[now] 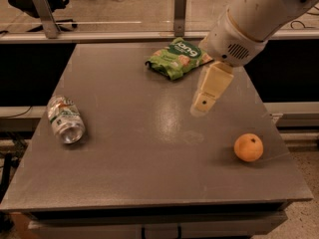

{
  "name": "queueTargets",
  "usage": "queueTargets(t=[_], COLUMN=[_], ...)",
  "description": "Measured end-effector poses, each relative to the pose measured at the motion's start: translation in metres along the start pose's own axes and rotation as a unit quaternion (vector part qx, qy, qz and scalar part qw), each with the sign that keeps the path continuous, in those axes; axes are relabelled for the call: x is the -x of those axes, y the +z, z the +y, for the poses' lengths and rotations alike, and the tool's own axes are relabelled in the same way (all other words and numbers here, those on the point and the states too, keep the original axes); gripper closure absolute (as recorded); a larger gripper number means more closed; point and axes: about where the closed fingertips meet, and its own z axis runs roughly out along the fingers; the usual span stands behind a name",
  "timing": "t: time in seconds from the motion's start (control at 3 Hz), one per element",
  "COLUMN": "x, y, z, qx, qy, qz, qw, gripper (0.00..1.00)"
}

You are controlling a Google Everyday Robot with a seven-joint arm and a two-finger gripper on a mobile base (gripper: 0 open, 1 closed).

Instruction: Pick 7up can

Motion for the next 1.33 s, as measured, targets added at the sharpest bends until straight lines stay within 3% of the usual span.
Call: queueTargets(t=[0.33,0.67,1.0,1.33], x=[0.073,0.073,0.087,0.134], y=[0.046,0.045,0.052,0.082], z=[-0.003,-0.003,-0.004,0.000], qx=[0.039,0.039,0.039,0.062], qy=[-0.007,-0.007,-0.001,0.014], qz=[-0.071,-0.071,-0.105,-0.161], qw=[0.9967,0.9967,0.9938,0.9848], gripper=[0.00,0.00,0.00,0.00])
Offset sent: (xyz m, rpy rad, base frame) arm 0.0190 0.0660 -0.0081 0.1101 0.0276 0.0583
